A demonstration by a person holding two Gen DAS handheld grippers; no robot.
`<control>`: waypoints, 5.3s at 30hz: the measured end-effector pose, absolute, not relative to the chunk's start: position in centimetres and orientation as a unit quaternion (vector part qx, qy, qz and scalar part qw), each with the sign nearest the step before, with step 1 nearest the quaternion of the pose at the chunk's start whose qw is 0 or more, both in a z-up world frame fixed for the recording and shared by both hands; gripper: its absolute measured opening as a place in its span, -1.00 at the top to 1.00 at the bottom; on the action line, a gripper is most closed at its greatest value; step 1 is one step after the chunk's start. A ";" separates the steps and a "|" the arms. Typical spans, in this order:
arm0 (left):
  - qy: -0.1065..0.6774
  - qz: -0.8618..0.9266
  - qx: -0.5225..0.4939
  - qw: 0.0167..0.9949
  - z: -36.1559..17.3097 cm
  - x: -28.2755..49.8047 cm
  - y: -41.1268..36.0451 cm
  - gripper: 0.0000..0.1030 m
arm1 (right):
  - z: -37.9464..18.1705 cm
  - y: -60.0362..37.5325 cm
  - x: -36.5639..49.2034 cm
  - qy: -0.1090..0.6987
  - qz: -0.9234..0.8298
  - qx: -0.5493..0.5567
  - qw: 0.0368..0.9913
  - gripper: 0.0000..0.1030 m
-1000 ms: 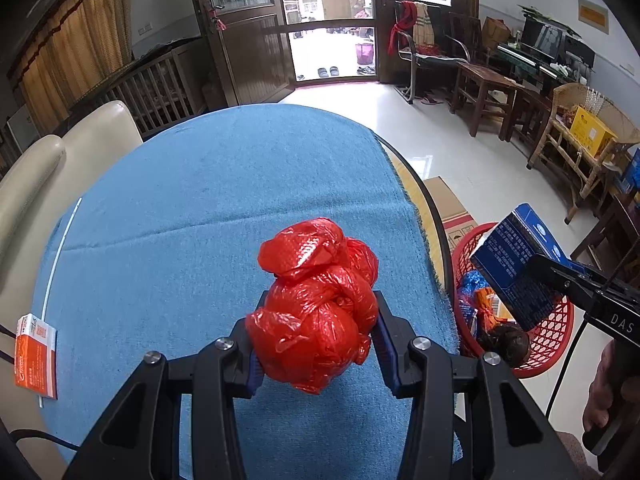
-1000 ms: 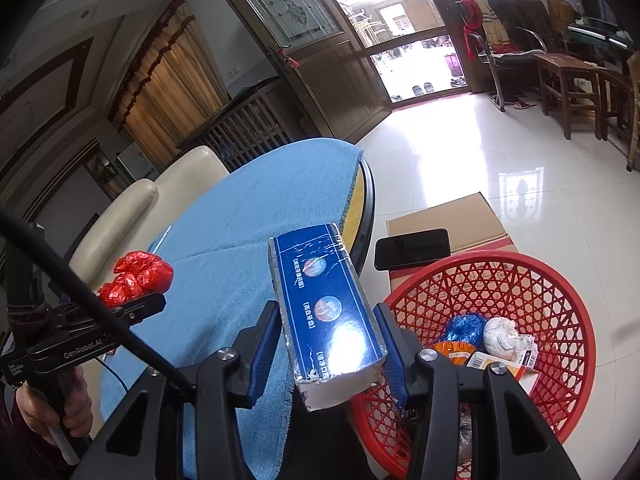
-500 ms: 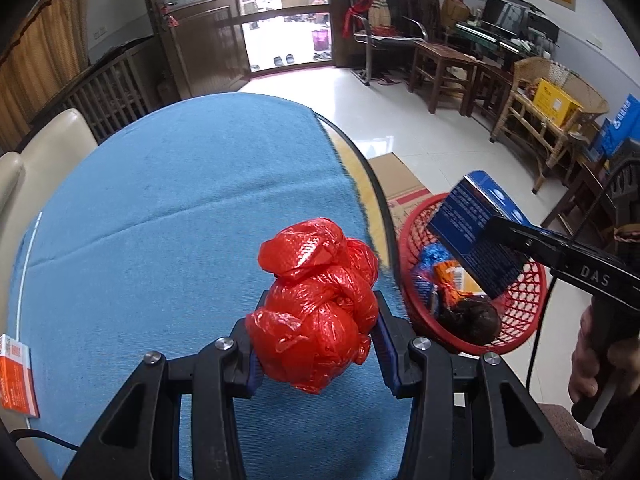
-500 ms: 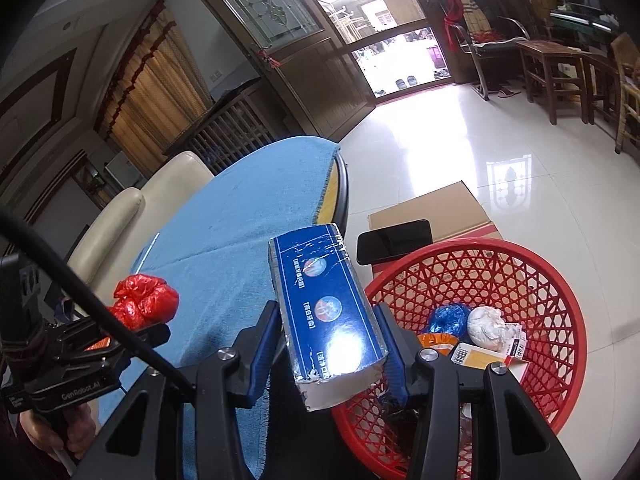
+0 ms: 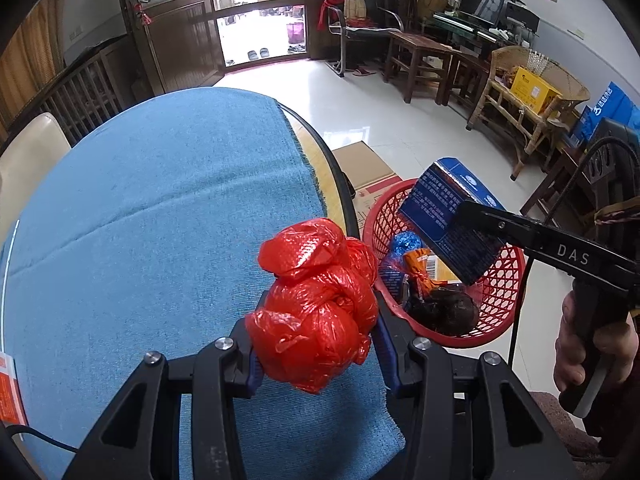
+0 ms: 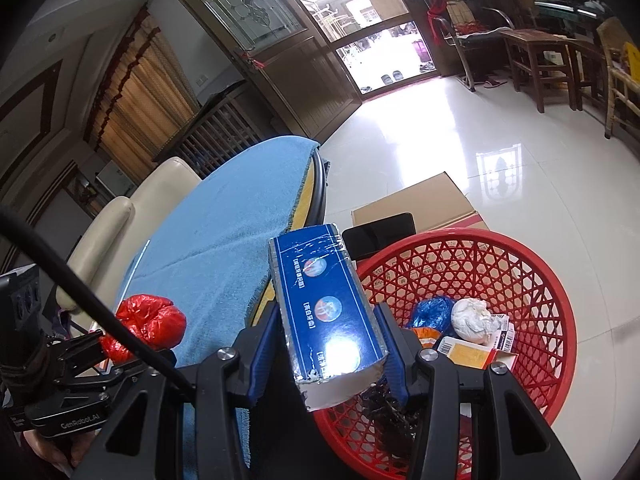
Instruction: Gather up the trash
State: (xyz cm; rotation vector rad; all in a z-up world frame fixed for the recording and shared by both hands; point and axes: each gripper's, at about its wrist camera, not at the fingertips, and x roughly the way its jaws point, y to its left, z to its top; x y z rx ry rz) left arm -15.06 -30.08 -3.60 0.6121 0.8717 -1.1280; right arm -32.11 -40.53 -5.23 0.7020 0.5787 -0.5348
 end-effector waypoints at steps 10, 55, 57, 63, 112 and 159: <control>0.403 -0.523 0.276 0.698 -3.7 -15.7 -30.6 0.08 | -5.1 -40.7 -32.3 0.272 -0.256 0.336 0.865 0.02; 0.401 -0.571 0.332 0.634 -5.6 -20.0 -39.8 0.04 | -7.2 -44.8 -39.3 0.269 -0.332 0.382 0.820 0.00; 0.405 -0.576 0.329 0.629 -5.7 -20.1 -40.0 -0.07 | -7.2 -45.0 -39.6 0.268 -0.332 0.390 0.816 -0.01; 0.401 -0.577 0.317 0.637 -5.2 -19.4 -39.4 -0.24 | -7.2 -45.4 -40.3 0.257 -0.334 0.410 0.809 -0.19; 0.400 -0.132 0.129 0.898 -4.1 3.7 -4.2 -0.63 | -5.3 -22.1 -6.7 0.408 -0.108 0.119 0.899 -0.19; 0.344 -0.116 0.140 0.921 1.2 -1.0 -2.2 -0.63 | -1.0 -18.0 -10.8 0.335 -0.096 0.074 0.934 -0.20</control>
